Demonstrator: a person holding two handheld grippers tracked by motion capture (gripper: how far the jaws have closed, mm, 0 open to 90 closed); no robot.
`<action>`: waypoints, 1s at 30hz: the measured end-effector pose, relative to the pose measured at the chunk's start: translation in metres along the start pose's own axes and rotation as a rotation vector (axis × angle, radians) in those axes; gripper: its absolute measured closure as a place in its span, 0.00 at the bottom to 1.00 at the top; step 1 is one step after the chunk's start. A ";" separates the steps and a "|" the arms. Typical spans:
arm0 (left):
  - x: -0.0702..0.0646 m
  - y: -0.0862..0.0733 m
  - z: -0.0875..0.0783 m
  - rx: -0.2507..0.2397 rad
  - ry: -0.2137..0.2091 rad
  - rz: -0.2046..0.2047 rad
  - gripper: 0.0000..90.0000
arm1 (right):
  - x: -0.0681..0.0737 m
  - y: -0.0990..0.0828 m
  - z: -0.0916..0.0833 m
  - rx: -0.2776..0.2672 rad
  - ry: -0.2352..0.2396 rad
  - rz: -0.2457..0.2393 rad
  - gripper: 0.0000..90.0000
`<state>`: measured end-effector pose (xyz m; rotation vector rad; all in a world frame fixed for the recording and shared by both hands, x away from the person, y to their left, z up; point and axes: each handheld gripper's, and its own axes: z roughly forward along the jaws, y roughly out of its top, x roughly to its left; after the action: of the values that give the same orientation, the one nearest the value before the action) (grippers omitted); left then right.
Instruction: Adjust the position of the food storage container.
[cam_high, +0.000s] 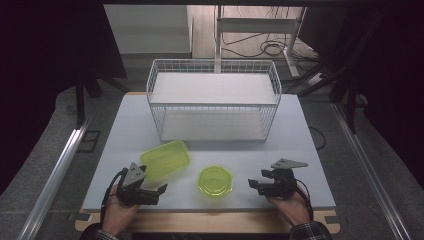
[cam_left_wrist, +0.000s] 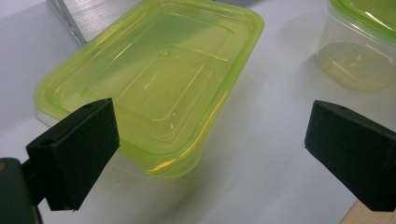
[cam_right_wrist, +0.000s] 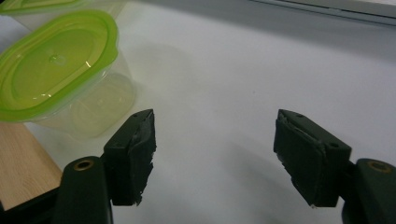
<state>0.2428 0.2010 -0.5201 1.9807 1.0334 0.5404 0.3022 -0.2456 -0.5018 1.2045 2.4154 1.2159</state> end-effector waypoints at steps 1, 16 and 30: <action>0.000 0.000 0.000 0.001 0.005 0.004 0.03 | 0.001 0.000 0.000 0.008 0.004 -0.007 0.35; -0.002 -0.001 0.001 0.014 0.034 0.026 0.03 | 0.017 0.018 -0.002 0.044 0.047 -0.106 0.75; -0.001 0.000 0.001 0.013 0.045 0.027 0.03 | 0.055 0.050 0.013 0.060 0.165 -0.213 0.99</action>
<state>0.2425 0.1996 -0.5205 2.0045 1.0416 0.5968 0.3018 -0.1812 -0.4634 0.8634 2.6349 1.2295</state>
